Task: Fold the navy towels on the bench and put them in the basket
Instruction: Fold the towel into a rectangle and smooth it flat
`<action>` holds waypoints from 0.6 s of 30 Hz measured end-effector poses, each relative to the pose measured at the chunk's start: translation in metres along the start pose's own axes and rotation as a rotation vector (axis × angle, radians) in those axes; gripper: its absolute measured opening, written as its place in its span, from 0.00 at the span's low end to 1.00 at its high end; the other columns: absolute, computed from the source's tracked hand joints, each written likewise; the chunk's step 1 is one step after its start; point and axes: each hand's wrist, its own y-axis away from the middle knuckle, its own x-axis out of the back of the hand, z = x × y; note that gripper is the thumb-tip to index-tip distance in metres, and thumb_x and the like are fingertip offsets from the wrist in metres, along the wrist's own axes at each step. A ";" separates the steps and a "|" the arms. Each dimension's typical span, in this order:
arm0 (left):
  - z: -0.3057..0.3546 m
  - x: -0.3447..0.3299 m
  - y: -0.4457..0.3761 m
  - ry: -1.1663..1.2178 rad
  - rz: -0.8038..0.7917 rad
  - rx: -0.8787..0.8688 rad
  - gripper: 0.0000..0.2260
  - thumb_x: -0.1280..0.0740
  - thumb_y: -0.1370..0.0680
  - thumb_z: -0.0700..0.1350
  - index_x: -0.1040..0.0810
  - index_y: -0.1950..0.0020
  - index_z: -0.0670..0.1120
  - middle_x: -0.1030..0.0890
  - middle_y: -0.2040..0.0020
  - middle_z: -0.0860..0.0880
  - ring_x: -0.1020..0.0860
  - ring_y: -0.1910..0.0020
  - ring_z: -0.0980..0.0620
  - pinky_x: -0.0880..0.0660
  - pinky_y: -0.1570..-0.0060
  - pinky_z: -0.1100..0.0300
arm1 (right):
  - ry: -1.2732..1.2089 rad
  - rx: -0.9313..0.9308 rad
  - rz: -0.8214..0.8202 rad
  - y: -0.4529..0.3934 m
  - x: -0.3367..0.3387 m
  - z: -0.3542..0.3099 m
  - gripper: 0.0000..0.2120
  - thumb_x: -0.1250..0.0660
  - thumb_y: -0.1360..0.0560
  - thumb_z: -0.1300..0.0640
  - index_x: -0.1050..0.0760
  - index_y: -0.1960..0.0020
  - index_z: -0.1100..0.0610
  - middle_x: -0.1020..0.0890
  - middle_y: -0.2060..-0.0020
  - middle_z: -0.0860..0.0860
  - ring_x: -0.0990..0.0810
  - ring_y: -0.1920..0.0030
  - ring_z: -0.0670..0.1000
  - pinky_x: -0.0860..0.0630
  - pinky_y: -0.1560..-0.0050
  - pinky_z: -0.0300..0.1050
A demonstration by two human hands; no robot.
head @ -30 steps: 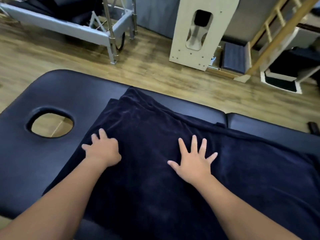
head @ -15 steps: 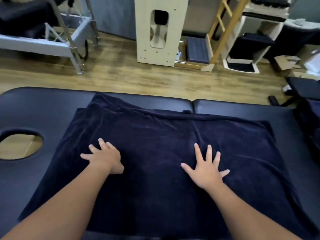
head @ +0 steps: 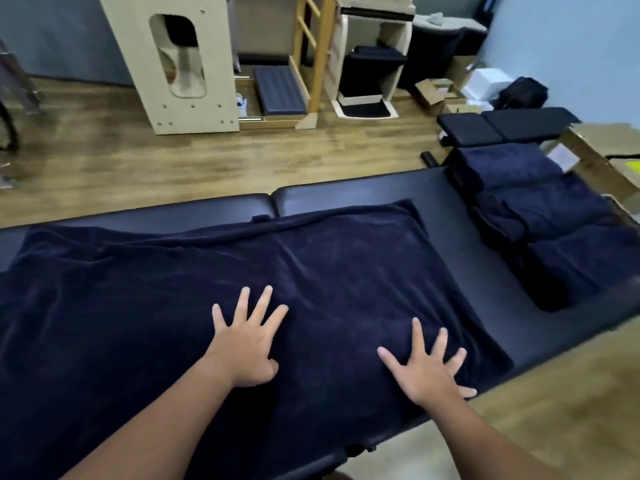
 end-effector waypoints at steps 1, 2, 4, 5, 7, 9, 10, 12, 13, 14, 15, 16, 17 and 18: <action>0.006 0.005 -0.007 -0.012 0.023 -0.023 0.43 0.38 0.25 0.63 0.64 0.20 0.64 0.73 0.21 0.52 0.72 0.22 0.37 0.58 0.30 0.22 | 0.021 0.015 0.009 -0.003 0.004 0.000 0.51 0.50 0.36 0.14 0.69 0.23 0.31 0.69 0.21 0.47 0.68 0.22 0.63 0.51 0.33 0.83; 0.012 0.010 -0.015 -0.022 0.035 -0.041 0.42 0.39 0.25 0.66 0.66 0.21 0.67 0.72 0.20 0.52 0.72 0.22 0.37 0.59 0.31 0.22 | 0.057 0.067 0.024 -0.006 0.006 -0.001 0.50 0.50 0.35 0.16 0.68 0.23 0.32 0.69 0.21 0.48 0.68 0.21 0.63 0.51 0.32 0.82; 0.030 0.019 -0.034 -0.036 0.004 -0.051 0.40 0.42 0.26 0.72 0.68 0.24 0.72 0.72 0.20 0.52 0.72 0.23 0.35 0.61 0.32 0.22 | 0.072 0.143 0.025 -0.015 0.012 0.004 0.46 0.49 0.33 0.17 0.67 0.24 0.29 0.69 0.21 0.45 0.68 0.21 0.62 0.50 0.32 0.82; 0.039 0.024 -0.045 -0.045 -0.024 -0.040 0.40 0.42 0.27 0.74 0.68 0.26 0.74 0.72 0.20 0.51 0.72 0.24 0.33 0.61 0.33 0.21 | 0.028 0.119 0.014 -0.021 0.016 0.010 0.45 0.48 0.33 0.17 0.67 0.25 0.27 0.69 0.21 0.44 0.68 0.21 0.62 0.51 0.33 0.82; 0.053 0.034 -0.063 -0.055 -0.076 -0.006 0.42 0.42 0.30 0.78 0.68 0.28 0.77 0.73 0.21 0.48 0.73 0.25 0.30 0.62 0.34 0.20 | -0.094 -0.019 -0.003 -0.037 0.026 0.023 0.46 0.47 0.34 0.17 0.69 0.26 0.26 0.70 0.21 0.44 0.68 0.21 0.63 0.51 0.32 0.82; 0.062 0.046 -0.081 -0.053 -0.119 0.015 0.45 0.39 0.34 0.80 0.69 0.30 0.79 0.76 0.22 0.45 0.74 0.26 0.30 0.61 0.36 0.19 | -0.164 -0.137 -0.016 -0.055 0.038 0.030 0.49 0.47 0.35 0.16 0.70 0.25 0.29 0.71 0.21 0.47 0.69 0.22 0.66 0.51 0.31 0.82; 0.066 0.052 -0.089 -0.045 -0.142 0.022 0.47 0.36 0.36 0.80 0.69 0.31 0.80 0.77 0.23 0.44 0.74 0.26 0.29 0.60 0.36 0.18 | -0.167 -0.167 -0.017 -0.064 0.046 0.029 0.50 0.46 0.35 0.17 0.70 0.24 0.31 0.70 0.21 0.49 0.68 0.22 0.67 0.51 0.31 0.82; 0.072 0.063 -0.097 -0.031 -0.194 0.040 0.52 0.31 0.38 0.78 0.70 0.32 0.81 0.80 0.26 0.43 0.72 0.26 0.26 0.55 0.38 0.16 | -0.119 -0.166 0.015 -0.073 0.057 0.017 0.50 0.42 0.31 0.22 0.68 0.22 0.35 0.67 0.20 0.52 0.65 0.22 0.67 0.50 0.32 0.82; 0.075 0.067 -0.103 -0.035 -0.218 0.045 0.54 0.29 0.39 0.77 0.70 0.33 0.81 0.81 0.27 0.42 0.72 0.26 0.25 0.53 0.38 0.15 | -0.067 -0.104 0.058 -0.079 0.062 0.008 0.49 0.40 0.29 0.27 0.66 0.20 0.37 0.65 0.19 0.53 0.64 0.21 0.67 0.50 0.31 0.81; 0.078 0.070 -0.106 -0.043 -0.241 0.052 0.55 0.27 0.40 0.76 0.71 0.34 0.81 0.82 0.28 0.42 0.72 0.27 0.24 0.52 0.39 0.15 | -0.002 0.007 0.114 -0.081 0.065 -0.003 0.46 0.39 0.28 0.32 0.64 0.20 0.38 0.62 0.19 0.53 0.62 0.21 0.66 0.49 0.31 0.79; 0.081 0.073 -0.111 -0.046 -0.258 0.060 0.56 0.26 0.40 0.75 0.72 0.34 0.81 0.83 0.28 0.41 0.72 0.27 0.24 0.51 0.39 0.15 | 0.052 0.153 0.152 -0.087 0.068 -0.014 0.44 0.39 0.27 0.36 0.63 0.20 0.37 0.61 0.19 0.52 0.61 0.21 0.65 0.49 0.30 0.78; 0.083 0.075 -0.113 -0.049 -0.274 0.065 0.57 0.25 0.40 0.74 0.73 0.35 0.81 0.83 0.29 0.41 0.72 0.27 0.23 0.50 0.38 0.15 | 0.077 0.294 0.151 -0.093 0.070 -0.025 0.42 0.39 0.25 0.39 0.61 0.20 0.36 0.60 0.19 0.50 0.61 0.20 0.63 0.49 0.29 0.77; 0.084 0.076 -0.115 -0.050 -0.284 0.067 0.58 0.25 0.40 0.73 0.73 0.35 0.81 0.84 0.29 0.41 0.72 0.27 0.23 0.50 0.38 0.15 | 0.075 0.394 0.118 -0.098 0.072 -0.036 0.40 0.39 0.24 0.39 0.61 0.21 0.35 0.60 0.18 0.47 0.62 0.20 0.62 0.50 0.28 0.77; 0.084 0.078 -0.116 -0.046 -0.289 0.070 0.58 0.24 0.39 0.73 0.73 0.35 0.81 0.83 0.29 0.41 0.71 0.27 0.23 0.50 0.38 0.15 | 0.068 0.445 0.075 -0.107 0.075 -0.047 0.39 0.40 0.23 0.37 0.61 0.21 0.33 0.61 0.19 0.45 0.64 0.20 0.62 0.53 0.28 0.78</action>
